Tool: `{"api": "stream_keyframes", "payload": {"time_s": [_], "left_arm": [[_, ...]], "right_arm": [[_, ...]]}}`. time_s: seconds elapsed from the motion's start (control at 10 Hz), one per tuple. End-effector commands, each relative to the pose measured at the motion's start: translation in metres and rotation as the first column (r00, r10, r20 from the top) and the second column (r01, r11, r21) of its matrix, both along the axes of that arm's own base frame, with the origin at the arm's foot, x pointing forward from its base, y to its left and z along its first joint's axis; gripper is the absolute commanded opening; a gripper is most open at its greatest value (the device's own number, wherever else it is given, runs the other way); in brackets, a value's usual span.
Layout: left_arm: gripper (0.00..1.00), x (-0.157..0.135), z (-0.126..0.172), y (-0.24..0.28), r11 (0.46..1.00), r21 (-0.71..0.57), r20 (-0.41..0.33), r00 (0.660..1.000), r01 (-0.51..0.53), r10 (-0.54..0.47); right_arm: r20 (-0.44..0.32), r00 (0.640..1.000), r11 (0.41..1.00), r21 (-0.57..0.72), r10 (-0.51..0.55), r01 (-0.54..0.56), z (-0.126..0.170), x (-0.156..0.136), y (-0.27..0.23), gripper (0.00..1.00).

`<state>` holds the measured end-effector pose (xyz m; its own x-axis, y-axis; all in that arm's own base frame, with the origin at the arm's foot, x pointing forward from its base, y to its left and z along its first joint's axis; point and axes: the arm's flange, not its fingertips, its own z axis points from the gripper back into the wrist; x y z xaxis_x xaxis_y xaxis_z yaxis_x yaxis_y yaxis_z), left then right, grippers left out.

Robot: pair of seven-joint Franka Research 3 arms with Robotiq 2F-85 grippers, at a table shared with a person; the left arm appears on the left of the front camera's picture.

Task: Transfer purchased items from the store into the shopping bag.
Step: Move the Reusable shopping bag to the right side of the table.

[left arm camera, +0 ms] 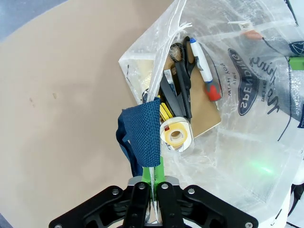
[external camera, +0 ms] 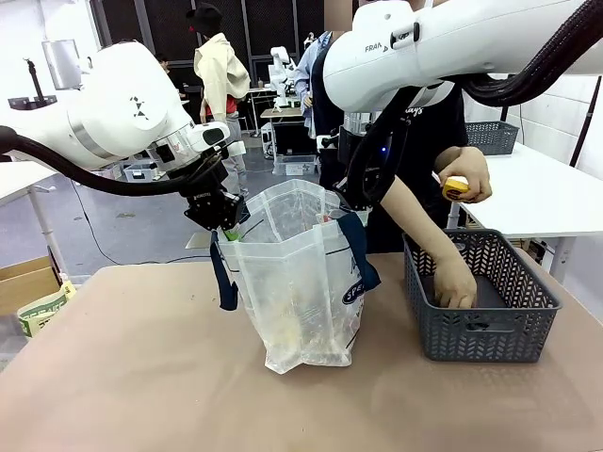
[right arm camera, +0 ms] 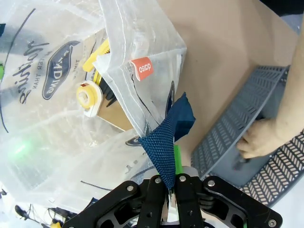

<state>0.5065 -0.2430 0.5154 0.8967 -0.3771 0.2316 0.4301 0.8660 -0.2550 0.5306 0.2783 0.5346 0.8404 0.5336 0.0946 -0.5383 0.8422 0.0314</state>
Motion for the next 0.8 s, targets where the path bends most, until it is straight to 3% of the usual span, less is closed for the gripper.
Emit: {"api": "stream_keyframes", "payload": {"time_s": [0.0, 0.7], "left_arm": [[0.00, -0.0021, -0.0013, 0.0011, 1.000, -0.002, 0.007, 1.000, -0.014, 0.014], [0.00, -0.0021, -0.0013, 0.0011, 1.000, -0.002, 0.007, 1.000, -0.014, 0.014]], "right_arm": [[-0.003, 1.000, 1.000, 0.001, -0.006, 0.006, -0.0008, -0.0002, -0.0002, 0.00], [-0.003, 1.000, 1.000, 0.001, -0.006, 0.006, -0.0008, -0.0002, -0.0002, 0.00]]}}
